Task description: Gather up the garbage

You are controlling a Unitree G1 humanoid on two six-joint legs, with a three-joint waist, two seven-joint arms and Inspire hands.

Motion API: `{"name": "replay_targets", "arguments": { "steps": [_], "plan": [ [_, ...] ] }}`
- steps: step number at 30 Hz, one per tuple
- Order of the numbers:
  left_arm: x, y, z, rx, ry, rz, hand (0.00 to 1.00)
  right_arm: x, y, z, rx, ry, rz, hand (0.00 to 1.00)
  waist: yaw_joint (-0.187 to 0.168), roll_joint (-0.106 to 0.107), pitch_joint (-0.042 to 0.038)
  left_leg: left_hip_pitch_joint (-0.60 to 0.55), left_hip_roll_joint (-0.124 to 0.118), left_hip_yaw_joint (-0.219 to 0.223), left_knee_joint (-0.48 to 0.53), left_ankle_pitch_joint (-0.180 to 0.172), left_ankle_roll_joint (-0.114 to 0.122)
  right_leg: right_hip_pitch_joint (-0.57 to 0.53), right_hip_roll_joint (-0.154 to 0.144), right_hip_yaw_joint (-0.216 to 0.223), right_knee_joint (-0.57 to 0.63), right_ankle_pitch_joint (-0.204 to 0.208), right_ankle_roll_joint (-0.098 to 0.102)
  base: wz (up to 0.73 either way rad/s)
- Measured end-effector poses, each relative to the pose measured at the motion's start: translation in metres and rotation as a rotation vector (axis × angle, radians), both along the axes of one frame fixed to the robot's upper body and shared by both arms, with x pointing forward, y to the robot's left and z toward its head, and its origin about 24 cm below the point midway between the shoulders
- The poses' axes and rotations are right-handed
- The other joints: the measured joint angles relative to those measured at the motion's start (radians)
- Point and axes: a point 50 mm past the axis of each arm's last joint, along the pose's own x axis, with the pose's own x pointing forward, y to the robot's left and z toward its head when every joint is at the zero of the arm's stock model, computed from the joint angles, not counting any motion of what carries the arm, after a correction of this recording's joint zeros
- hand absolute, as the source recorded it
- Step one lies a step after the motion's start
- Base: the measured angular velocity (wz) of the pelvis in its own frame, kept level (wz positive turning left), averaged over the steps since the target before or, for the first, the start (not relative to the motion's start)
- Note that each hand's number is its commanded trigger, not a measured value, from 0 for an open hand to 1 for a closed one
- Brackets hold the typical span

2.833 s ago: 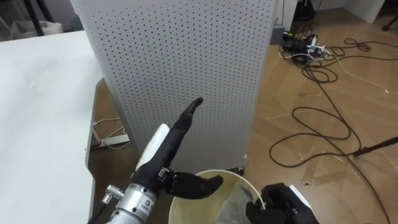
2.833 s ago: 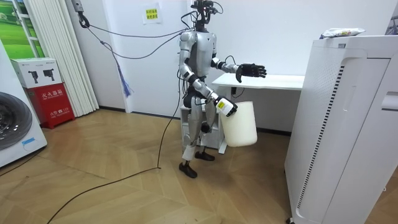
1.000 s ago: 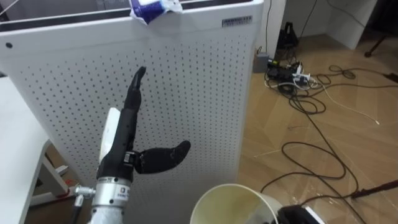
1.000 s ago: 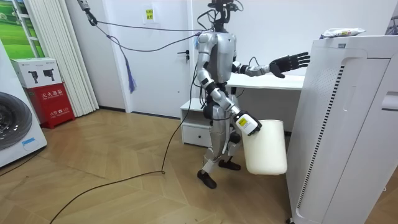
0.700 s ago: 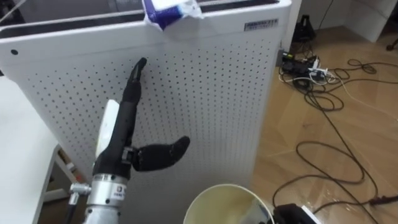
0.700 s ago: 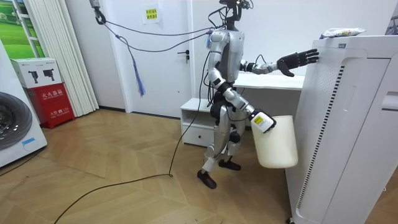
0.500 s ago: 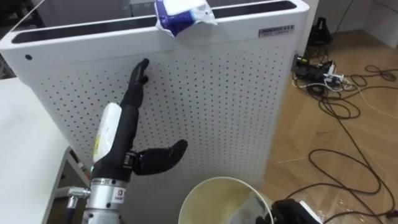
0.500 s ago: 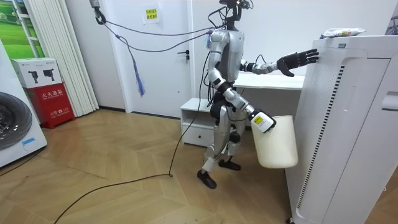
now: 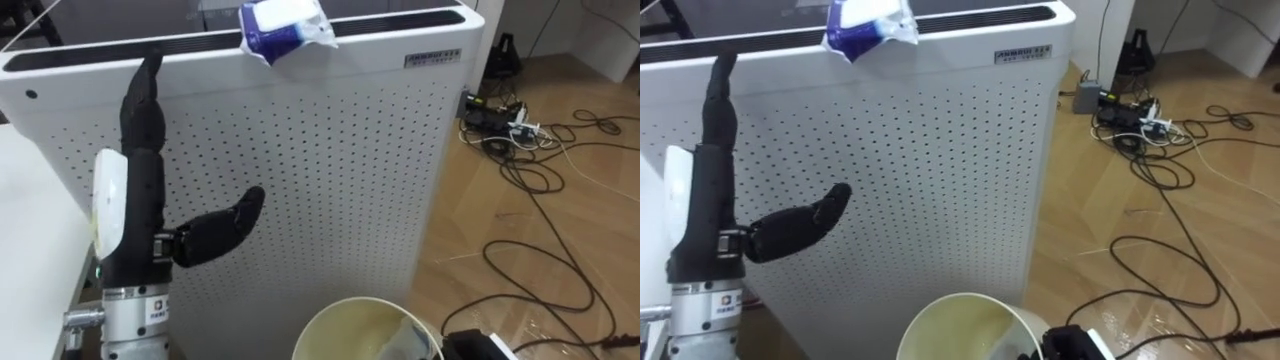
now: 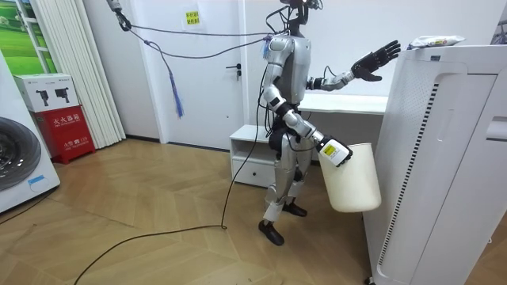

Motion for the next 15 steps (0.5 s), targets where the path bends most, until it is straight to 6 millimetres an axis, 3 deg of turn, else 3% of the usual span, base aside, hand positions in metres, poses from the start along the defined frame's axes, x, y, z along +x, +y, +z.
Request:
{"name": "replay_targets", "arguments": {
  "steps": [7, 15],
  "plan": [
    [-0.001, 0.001, 0.001, 0.005, -0.019, 0.017, 0.00, 0.000, 0.001, 0.000, 0.002, 0.002, 0.006, 1.00, 0.002, 0.001, -0.0005, 0.000, 0.000, 0.000, 0.000, 0.001, 0.001, 0.002, 0.001, 0.000, 0.000, 0.000, 0.000, 0.00],
    [-0.008, -0.006, 0.015, 0.136, -0.108, 0.002, 0.00, -0.001, 0.002, -0.001, 0.011, 0.010, 0.023, 1.00, -0.001, 0.001, -0.0010, 0.001, -0.001, 0.000, -0.001, 0.001, 0.001, 0.002, 0.001, 0.004, 0.000, 0.000, 0.001, 0.00]
  ]
}}
